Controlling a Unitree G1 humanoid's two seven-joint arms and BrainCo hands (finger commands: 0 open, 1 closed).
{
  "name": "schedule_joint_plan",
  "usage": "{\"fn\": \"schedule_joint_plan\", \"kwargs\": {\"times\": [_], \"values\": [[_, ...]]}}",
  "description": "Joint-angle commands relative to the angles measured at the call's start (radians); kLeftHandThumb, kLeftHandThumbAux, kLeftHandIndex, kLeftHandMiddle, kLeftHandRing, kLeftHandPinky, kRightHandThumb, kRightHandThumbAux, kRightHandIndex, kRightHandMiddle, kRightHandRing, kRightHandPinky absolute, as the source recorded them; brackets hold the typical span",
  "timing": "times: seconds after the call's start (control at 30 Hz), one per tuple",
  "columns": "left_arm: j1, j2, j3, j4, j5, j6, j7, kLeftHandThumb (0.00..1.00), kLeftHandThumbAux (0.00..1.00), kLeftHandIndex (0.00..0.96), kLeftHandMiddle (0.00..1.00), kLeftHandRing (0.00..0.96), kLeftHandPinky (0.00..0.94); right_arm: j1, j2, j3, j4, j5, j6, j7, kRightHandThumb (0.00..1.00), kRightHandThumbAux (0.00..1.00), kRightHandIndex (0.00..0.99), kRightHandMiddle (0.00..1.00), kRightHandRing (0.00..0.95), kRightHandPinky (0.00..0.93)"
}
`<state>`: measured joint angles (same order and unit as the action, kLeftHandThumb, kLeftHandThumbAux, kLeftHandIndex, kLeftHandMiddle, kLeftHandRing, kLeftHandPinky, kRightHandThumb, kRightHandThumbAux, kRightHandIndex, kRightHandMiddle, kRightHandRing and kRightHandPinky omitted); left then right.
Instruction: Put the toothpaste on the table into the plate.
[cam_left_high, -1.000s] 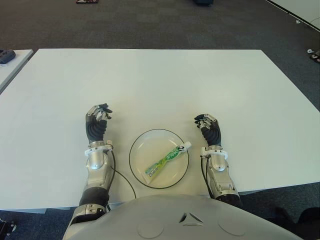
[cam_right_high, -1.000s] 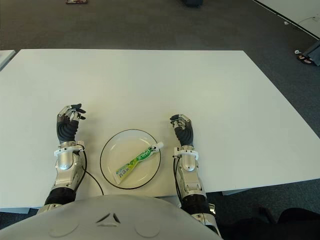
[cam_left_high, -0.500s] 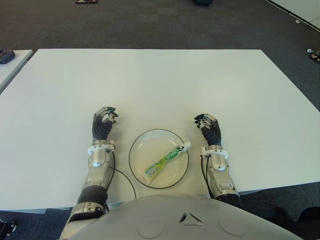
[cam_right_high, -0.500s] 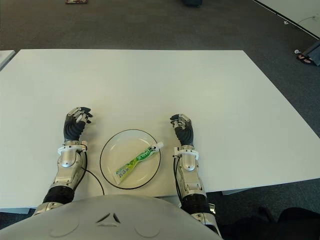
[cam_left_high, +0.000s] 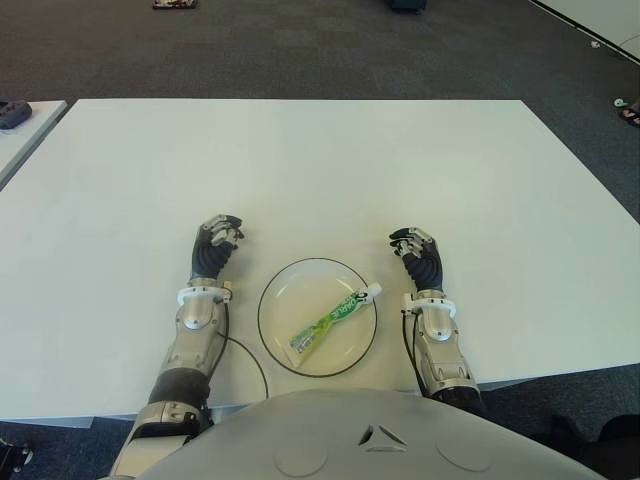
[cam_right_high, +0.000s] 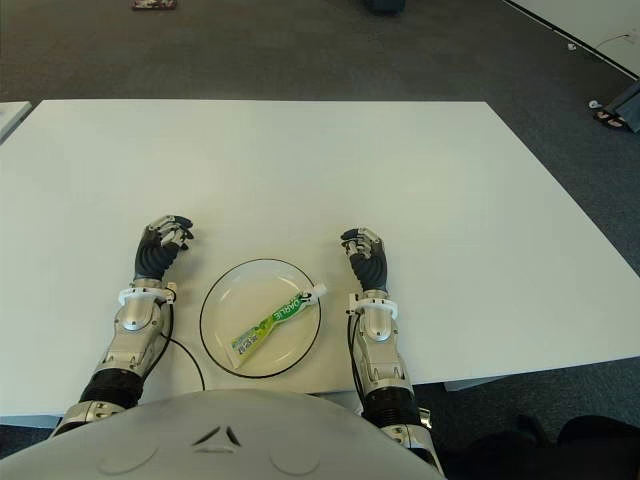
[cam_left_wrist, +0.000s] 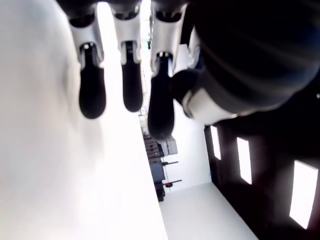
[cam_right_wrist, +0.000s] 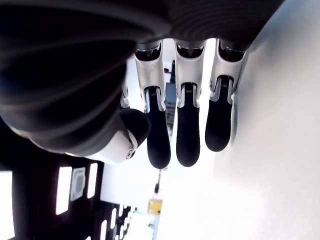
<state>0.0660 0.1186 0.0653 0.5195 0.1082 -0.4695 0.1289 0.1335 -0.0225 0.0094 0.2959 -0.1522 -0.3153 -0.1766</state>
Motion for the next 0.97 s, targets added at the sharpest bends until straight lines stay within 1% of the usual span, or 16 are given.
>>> {"fn": "schedule_joint_plan", "kwargs": {"times": [0.03,0.47,0.77,0.97], "values": [[0.019,0.022,-0.025,0.059,0.034,0.041,-0.019,0.703,0.719,0.433,0.606,0.601,0.578,-0.001,0.001,-0.006,0.013,0.004,0.02,0.0,0.707,0.73,0.426,0.457,0.448,0.461],[0.039,0.036,-0.055,0.038,0.034,0.067,-0.04,0.703,0.719,0.431,0.579,0.586,0.551,0.004,0.001,-0.004,0.007,-0.001,0.02,0.0,0.707,0.73,0.426,0.461,0.455,0.463],[0.054,0.032,-0.057,0.019,0.02,0.071,-0.057,0.704,0.718,0.431,0.572,0.581,0.539,0.006,0.0,-0.002,0.005,-0.001,0.02,0.002,0.707,0.73,0.425,0.462,0.455,0.465],[0.062,0.025,-0.055,0.007,0.015,0.077,-0.056,0.704,0.718,0.43,0.57,0.582,0.548,0.006,-0.001,-0.002,0.007,0.0,0.017,0.005,0.708,0.731,0.425,0.471,0.461,0.467]]}}
